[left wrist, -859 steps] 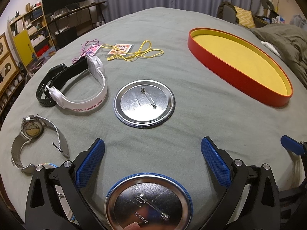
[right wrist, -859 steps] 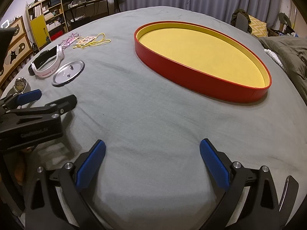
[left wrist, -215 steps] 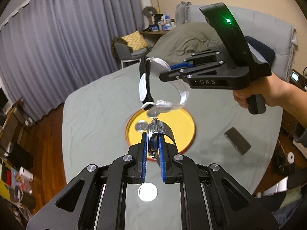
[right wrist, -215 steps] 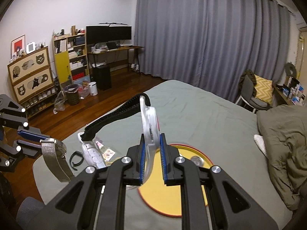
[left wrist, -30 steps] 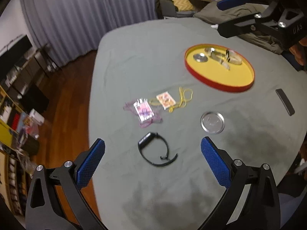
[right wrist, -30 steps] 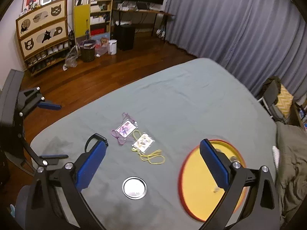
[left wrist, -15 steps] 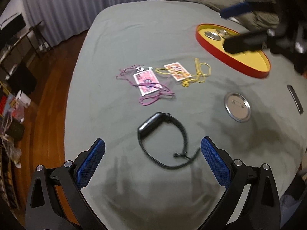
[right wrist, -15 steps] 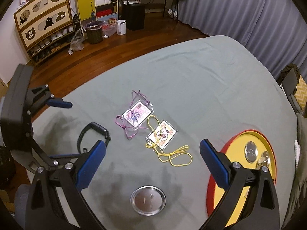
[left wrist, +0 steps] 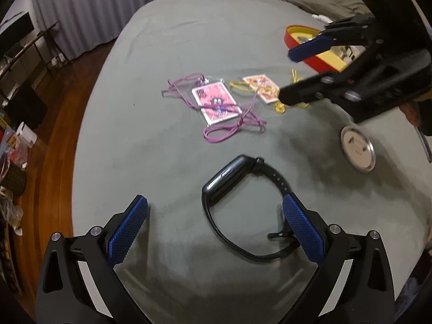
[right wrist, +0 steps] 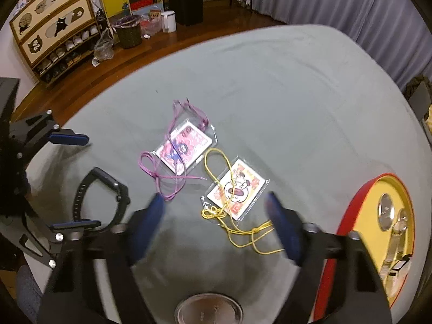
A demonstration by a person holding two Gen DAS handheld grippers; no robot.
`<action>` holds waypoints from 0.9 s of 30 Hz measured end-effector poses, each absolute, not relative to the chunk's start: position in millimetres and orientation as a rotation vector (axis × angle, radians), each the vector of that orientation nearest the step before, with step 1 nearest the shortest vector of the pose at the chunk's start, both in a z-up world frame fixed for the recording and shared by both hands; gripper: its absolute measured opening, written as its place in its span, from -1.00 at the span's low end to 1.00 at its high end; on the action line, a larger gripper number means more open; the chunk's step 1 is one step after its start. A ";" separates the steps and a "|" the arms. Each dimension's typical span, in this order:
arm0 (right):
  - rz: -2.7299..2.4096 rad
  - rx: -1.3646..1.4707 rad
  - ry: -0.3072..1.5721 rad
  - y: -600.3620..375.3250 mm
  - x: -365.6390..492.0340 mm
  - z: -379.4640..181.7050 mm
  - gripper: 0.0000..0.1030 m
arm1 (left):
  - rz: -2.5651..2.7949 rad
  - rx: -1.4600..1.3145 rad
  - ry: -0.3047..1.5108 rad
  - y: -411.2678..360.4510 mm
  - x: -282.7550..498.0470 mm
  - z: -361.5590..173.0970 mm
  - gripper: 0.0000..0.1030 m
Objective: Organize jewelry
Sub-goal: 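Close the right tool on the yellow cord while the left tool grips the black band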
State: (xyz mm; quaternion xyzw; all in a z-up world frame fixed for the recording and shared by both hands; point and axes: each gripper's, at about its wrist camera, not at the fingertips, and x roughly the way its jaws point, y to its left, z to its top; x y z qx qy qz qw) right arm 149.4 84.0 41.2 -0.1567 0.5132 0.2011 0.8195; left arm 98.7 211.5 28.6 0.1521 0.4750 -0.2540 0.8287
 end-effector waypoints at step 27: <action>0.435 -0.285 1.080 72.1 154.6 15.0 -0.53 | -0.561 0.391 0.964 207.0 91.2 27.1 -0.58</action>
